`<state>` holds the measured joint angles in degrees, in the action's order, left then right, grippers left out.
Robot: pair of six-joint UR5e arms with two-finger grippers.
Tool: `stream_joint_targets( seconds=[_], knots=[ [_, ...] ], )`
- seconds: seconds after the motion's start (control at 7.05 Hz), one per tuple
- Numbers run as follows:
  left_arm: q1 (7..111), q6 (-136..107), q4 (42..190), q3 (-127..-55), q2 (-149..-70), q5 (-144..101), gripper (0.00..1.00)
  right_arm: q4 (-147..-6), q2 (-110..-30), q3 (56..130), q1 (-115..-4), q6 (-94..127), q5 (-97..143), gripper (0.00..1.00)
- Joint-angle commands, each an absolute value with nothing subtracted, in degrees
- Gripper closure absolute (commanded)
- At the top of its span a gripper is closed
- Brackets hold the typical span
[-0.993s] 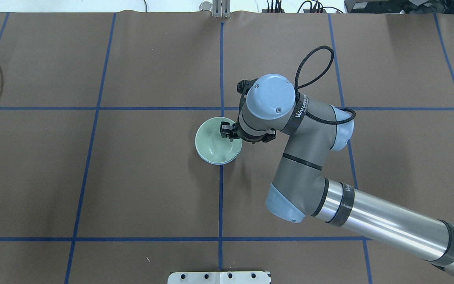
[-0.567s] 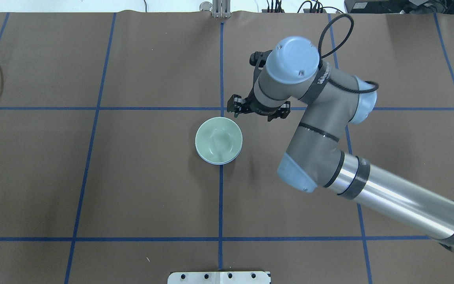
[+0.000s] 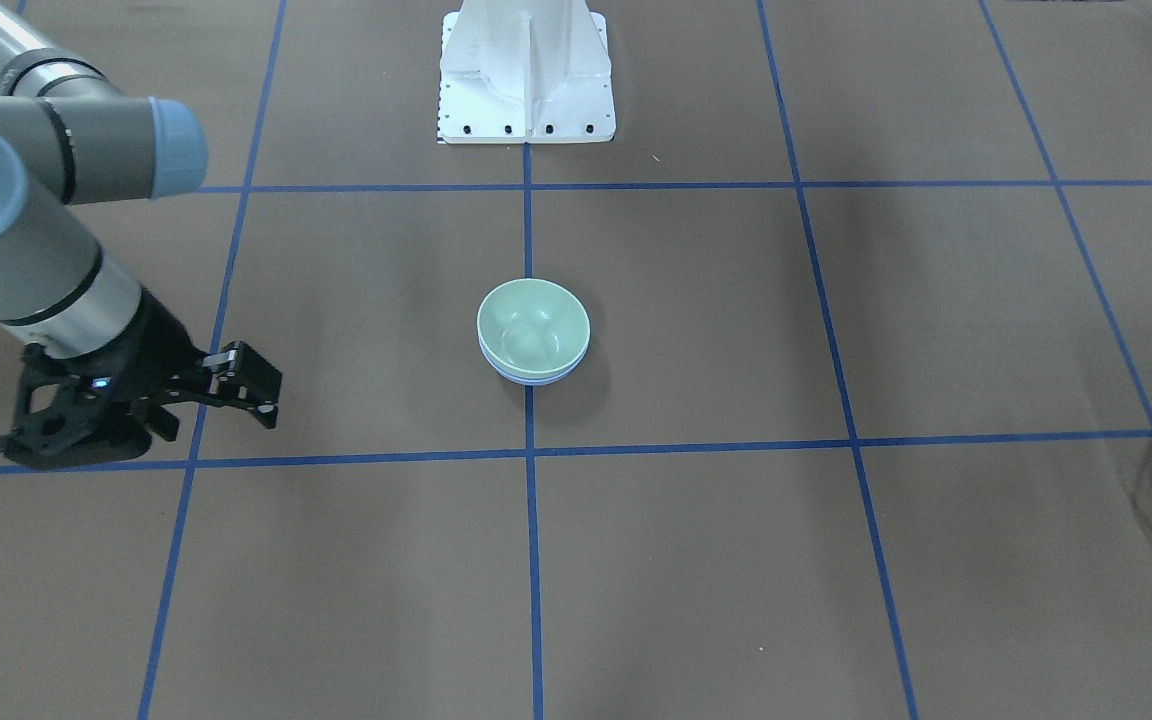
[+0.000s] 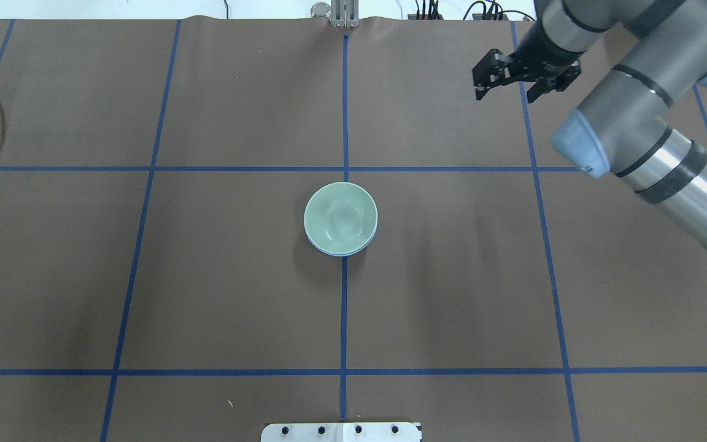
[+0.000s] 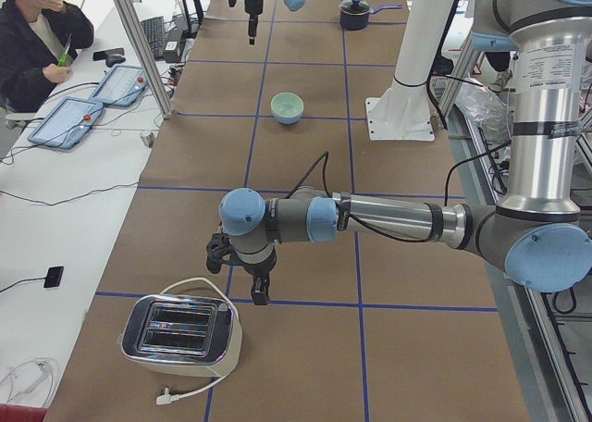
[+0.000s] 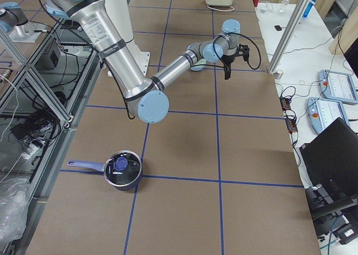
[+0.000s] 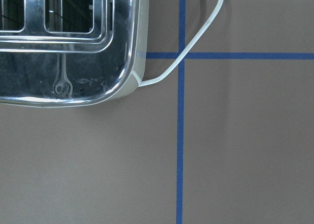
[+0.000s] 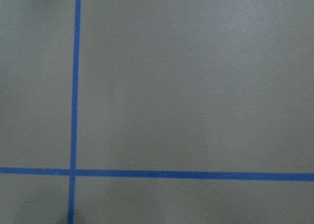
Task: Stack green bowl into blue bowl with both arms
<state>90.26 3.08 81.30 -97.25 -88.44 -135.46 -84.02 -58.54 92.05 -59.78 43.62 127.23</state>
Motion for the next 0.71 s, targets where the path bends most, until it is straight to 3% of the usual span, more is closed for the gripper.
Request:
stream_joint_targets(
  seconds=[0.0, 0.57],
  knots=[
    [90.18, 2.99, 82.09, -97.47, -88.59, -135.35, 0.01, -83.94, -66.67, 91.14, -68.34, 26.00, 128.66, 0.00],
    [90.35, 2.99, 82.36, -99.74, -88.33, -135.45, 0.01, -83.24, -87.23, 94.03, -84.78, 5.30, 134.12, 0.00]
  ],
)
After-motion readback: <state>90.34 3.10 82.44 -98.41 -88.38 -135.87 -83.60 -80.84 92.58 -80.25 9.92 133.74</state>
